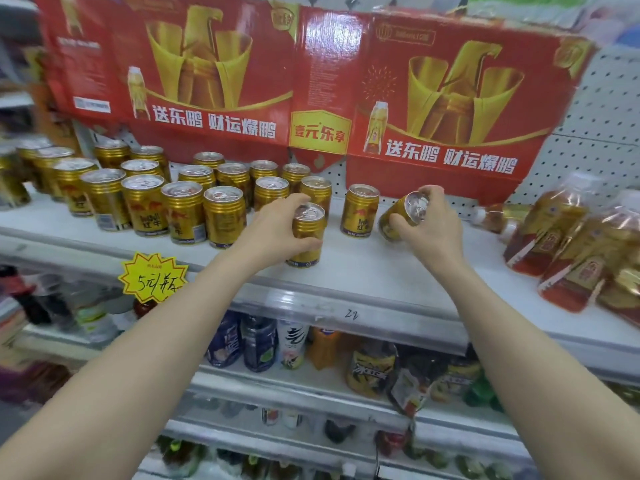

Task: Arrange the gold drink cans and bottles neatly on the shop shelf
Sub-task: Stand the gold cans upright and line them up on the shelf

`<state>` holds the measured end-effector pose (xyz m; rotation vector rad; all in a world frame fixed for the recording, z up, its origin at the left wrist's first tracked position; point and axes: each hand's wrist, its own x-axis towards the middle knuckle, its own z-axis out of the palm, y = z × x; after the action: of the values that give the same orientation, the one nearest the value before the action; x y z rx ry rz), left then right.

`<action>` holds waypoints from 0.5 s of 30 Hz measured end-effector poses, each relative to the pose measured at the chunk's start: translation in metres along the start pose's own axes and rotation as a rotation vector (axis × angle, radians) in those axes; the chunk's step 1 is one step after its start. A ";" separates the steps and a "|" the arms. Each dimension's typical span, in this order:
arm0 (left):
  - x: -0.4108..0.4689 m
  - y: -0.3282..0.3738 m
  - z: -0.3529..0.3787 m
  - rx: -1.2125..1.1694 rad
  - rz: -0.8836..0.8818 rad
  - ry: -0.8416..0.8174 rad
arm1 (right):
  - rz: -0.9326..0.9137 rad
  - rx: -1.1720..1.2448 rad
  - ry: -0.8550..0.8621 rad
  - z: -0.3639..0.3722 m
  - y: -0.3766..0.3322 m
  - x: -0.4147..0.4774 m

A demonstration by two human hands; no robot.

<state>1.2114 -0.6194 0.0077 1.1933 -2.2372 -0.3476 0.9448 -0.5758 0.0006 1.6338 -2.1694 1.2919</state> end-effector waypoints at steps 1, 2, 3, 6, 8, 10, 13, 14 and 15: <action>-0.002 -0.002 -0.004 0.008 0.002 0.000 | -0.020 0.003 -0.009 -0.005 -0.007 -0.004; -0.004 -0.003 -0.007 0.016 -0.001 0.002 | -0.036 0.003 -0.030 -0.008 -0.015 -0.008; -0.005 -0.005 -0.009 0.025 -0.008 0.001 | -0.042 0.001 -0.060 -0.011 -0.023 -0.011; -0.005 -0.009 -0.015 0.047 -0.034 -0.015 | -0.024 -0.050 -0.164 -0.012 -0.044 -0.019; -0.004 -0.011 -0.017 0.050 -0.042 -0.027 | -0.022 -0.097 -0.218 -0.009 -0.051 -0.024; -0.003 -0.013 -0.018 0.054 -0.038 -0.035 | -0.004 -0.096 -0.248 -0.009 -0.054 -0.027; -0.003 -0.013 -0.017 0.076 -0.029 -0.047 | 0.021 -0.094 -0.274 -0.007 -0.057 -0.027; -0.002 -0.013 -0.017 0.085 -0.029 -0.054 | 0.017 -0.108 -0.285 -0.005 -0.059 -0.027; -0.002 -0.013 -0.018 0.094 -0.029 -0.063 | 0.010 -0.122 -0.293 -0.003 -0.059 -0.027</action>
<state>1.2315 -0.6244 0.0149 1.2811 -2.3145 -0.2980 1.0042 -0.5573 0.0196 1.8629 -2.3661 0.9498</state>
